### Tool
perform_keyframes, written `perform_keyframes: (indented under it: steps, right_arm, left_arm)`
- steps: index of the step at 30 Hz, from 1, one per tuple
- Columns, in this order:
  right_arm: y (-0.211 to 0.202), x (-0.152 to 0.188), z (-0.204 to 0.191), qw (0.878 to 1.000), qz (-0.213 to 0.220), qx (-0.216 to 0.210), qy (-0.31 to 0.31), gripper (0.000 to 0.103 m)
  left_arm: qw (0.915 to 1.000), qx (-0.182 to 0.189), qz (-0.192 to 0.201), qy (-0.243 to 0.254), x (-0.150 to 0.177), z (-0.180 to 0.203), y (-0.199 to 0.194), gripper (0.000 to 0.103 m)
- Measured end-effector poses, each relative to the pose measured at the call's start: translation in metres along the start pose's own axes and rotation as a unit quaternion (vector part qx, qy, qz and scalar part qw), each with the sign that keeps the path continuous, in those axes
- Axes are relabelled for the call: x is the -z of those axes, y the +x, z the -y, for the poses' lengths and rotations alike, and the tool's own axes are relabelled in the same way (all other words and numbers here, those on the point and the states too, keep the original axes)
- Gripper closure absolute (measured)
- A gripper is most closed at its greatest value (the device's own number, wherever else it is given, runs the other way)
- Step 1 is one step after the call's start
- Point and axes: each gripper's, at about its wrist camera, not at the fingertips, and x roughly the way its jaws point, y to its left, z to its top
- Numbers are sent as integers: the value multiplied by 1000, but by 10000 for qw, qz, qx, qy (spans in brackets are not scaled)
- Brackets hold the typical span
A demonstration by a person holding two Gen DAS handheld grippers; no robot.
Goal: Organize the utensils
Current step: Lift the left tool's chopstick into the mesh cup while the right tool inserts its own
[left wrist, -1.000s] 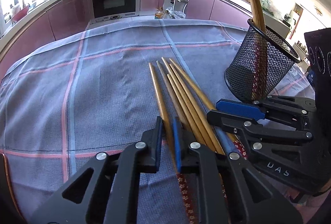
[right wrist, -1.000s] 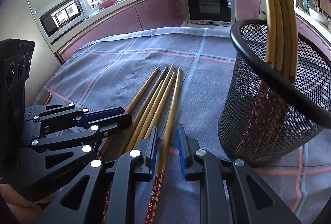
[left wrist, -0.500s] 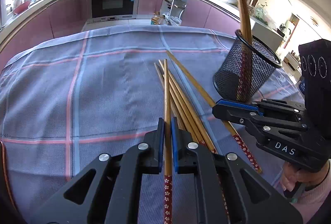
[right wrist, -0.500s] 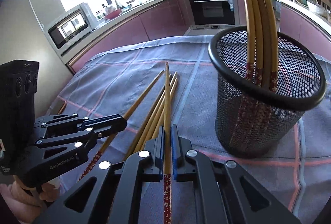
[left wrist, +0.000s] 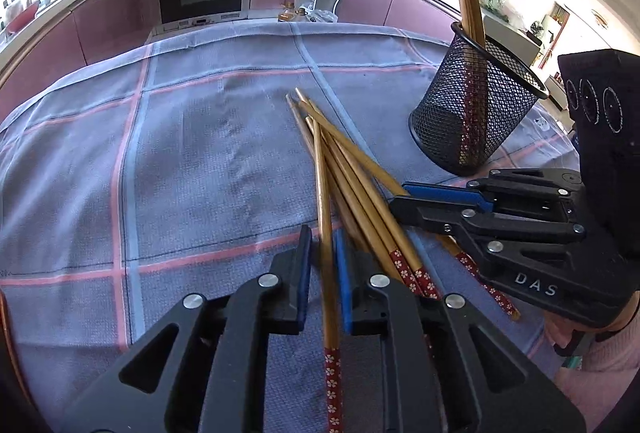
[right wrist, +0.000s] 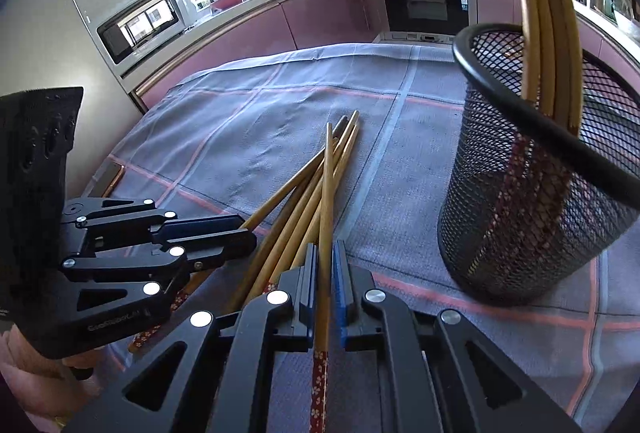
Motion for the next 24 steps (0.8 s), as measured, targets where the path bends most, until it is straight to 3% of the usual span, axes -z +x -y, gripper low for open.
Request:
perform_keyframes:
  steps: [9,24]
  right_arm:
    - [-32,1,-2,9990,446,-29,-78,97]
    - [-125,-1,19,9875,1575,51,87,97]
  left_arm:
    - [9997,131,201,-33,-5,6,-12,95]
    - [9905,695,1165,245,-32,28,-96,95]
